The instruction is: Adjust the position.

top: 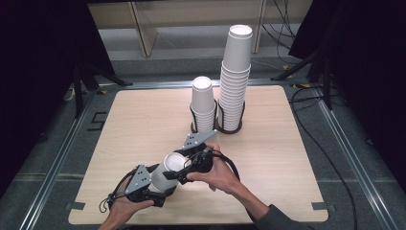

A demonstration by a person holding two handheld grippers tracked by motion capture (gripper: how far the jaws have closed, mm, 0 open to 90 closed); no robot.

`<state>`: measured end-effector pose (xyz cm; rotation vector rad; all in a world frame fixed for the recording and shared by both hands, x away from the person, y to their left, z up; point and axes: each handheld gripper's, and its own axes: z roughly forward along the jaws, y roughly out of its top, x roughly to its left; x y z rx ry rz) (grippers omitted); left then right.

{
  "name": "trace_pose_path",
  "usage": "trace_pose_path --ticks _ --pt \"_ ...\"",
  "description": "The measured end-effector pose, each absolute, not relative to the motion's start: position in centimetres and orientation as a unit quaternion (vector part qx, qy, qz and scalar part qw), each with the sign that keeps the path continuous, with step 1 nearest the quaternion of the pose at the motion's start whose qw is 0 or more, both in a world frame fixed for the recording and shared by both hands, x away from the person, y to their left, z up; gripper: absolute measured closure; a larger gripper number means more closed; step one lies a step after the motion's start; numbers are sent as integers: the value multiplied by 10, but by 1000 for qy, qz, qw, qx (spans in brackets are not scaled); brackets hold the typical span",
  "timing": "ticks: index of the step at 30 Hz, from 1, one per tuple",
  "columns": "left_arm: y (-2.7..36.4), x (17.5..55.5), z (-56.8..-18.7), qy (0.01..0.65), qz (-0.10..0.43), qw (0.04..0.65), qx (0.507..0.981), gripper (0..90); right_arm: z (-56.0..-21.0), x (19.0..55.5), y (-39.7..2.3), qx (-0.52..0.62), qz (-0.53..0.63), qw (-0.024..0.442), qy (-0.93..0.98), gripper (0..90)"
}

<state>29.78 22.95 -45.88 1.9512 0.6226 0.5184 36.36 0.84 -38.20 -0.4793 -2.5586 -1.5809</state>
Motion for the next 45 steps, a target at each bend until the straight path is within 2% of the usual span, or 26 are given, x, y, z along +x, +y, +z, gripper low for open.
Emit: trace_pose_path --ticks 6,8,17,27,30,33,38,45 --pt "227 296 -461 249 211 487 810 88 -386 364 9 -147 -503 43 -851 223" --pt "229 297 -459 241 221 469 821 86 -386 363 8 -157 -495 53 -853 228" --pt "230 297 -461 240 223 527 784 42 -380 367 3 -154 -514 52 -843 243" --pt "234 295 -456 236 221 590 740 33 -374 376 -15 -181 -557 100 -804 245" --pt "234 294 -457 239 226 578 747 28 -371 376 -17 -186 -565 108 -797 246" --pt "233 295 -458 238 227 588 739 67 -369 376 -18 -189 -568 113 -793 246" --pt "233 294 -456 229 229 602 730 51 -370 378 -20 -187 -578 124 -785 246" --pt "235 292 -454 230 238 592 735 44 -374 379 -19 -186 -579 131 -783 246"
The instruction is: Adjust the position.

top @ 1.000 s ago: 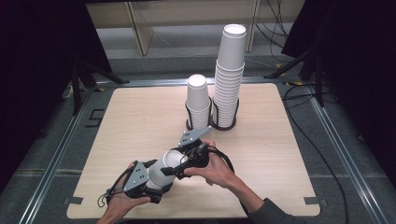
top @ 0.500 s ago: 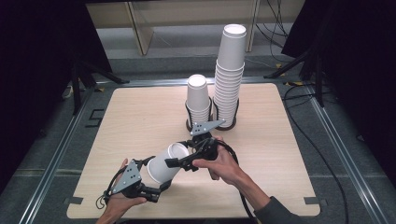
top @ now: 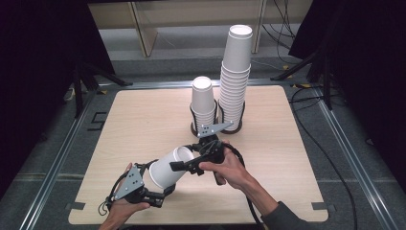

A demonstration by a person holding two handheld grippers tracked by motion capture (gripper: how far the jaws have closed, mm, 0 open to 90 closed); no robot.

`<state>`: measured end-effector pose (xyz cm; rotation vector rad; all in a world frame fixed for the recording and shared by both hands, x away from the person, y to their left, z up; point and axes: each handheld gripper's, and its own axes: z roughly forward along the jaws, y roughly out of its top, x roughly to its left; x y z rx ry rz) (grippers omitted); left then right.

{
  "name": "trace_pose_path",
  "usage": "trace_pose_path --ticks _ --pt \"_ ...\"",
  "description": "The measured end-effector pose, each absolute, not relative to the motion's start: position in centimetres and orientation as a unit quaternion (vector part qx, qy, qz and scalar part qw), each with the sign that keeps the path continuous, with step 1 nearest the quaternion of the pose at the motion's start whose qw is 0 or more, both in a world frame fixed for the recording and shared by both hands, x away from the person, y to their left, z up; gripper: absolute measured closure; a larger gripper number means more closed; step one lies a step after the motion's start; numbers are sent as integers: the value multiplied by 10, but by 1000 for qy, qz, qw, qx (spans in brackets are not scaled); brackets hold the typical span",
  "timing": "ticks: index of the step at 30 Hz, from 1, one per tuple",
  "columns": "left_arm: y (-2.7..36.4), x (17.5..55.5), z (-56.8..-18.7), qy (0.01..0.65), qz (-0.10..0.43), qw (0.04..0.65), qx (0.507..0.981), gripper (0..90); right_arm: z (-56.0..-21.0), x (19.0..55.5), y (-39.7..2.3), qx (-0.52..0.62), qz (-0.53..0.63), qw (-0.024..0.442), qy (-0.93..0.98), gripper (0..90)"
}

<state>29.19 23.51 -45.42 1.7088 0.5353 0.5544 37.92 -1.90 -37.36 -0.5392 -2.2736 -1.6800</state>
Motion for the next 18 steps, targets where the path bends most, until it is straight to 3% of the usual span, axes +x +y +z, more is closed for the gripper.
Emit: trace_pose_path --ticks 8,18 --pt "238 293 -453 222 235 606 727 59 -375 380 -22 -199 -579 161 -774 246" --pt "234 290 -452 215 239 612 723 17 -376 380 -22 -189 -581 164 -774 246"
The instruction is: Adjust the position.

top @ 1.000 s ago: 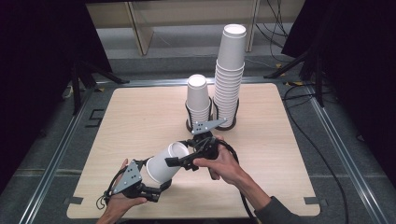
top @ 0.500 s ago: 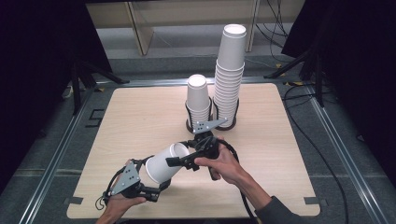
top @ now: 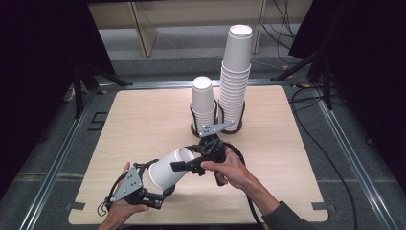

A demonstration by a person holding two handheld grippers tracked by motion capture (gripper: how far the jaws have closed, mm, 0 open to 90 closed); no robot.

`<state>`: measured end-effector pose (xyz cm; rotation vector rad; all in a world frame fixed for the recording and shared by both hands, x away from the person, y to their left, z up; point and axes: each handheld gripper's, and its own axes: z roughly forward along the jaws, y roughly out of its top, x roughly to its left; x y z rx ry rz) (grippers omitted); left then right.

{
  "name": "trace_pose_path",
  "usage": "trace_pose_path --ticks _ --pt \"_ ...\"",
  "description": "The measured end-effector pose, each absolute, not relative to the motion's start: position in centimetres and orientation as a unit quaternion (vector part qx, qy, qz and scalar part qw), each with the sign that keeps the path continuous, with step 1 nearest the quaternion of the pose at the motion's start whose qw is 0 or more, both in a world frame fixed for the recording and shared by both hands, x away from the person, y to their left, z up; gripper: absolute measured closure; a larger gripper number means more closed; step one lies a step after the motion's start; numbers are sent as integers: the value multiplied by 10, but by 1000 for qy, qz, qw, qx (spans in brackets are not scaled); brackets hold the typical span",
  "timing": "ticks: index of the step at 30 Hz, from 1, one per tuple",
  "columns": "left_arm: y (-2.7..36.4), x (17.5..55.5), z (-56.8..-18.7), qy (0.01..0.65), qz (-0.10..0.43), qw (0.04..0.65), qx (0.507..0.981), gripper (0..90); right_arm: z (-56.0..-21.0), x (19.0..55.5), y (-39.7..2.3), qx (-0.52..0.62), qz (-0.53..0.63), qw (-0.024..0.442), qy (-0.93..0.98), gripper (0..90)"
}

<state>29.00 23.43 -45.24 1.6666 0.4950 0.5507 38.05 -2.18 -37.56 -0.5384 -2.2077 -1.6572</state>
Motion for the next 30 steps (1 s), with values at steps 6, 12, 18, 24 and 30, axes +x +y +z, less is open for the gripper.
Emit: trace_pose_path --ticks 6,12,18,24,30 --pt "236 288 -452 212 243 603 730 32 -380 383 -21 -191 -583 168 -772 247" --pt "236 288 -451 210 245 606 727 34 -382 384 -22 -199 -581 178 -769 247" --pt "239 290 -450 206 240 604 732 60 -383 385 -22 -201 -580 184 -767 244" --pt "239 290 -449 200 236 594 743 89 -384 387 -24 -199 -573 185 -773 235" --pt "240 289 -448 193 234 578 758 102 -381 385 -25 -185 -553 170 -794 215"
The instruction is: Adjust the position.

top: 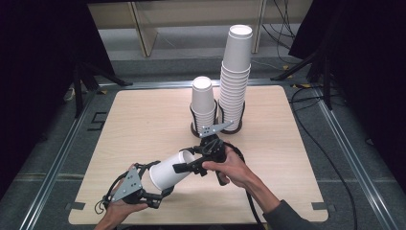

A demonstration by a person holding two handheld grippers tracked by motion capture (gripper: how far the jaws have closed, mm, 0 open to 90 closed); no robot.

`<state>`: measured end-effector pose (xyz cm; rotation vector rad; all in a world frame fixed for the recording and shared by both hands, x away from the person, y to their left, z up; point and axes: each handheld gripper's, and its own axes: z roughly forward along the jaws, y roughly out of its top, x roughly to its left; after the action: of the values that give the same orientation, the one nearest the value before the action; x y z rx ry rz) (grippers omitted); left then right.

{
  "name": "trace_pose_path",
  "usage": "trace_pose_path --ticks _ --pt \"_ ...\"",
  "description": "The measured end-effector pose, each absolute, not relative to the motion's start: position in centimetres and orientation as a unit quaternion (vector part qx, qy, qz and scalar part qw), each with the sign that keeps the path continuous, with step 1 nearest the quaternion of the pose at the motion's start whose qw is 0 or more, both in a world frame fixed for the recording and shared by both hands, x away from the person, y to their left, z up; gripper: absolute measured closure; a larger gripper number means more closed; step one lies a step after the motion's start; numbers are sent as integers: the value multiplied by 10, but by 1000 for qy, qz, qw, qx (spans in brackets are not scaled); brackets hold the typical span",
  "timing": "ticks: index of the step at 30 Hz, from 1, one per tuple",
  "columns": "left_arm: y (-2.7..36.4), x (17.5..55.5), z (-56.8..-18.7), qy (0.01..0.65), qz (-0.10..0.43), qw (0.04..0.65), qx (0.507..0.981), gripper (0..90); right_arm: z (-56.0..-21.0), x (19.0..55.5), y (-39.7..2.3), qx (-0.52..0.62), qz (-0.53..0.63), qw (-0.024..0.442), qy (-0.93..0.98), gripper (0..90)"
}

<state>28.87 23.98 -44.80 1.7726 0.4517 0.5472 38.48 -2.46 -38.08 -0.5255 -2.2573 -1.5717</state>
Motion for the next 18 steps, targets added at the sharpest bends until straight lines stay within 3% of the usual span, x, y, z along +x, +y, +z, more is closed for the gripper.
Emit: trace_pose_path --ticks 6,13,18 --pt "234 289 -452 193 215 544 788 103 -368 380 -28 -143 -520 85 -838 164" --pt "233 290 -453 196 207 523 803 103 -360 367 -24 -78 -446 -2 -892 182" --pt "232 290 -455 192 201 508 815 103 -363 358 -18 -62 -398 -15 -915 183"
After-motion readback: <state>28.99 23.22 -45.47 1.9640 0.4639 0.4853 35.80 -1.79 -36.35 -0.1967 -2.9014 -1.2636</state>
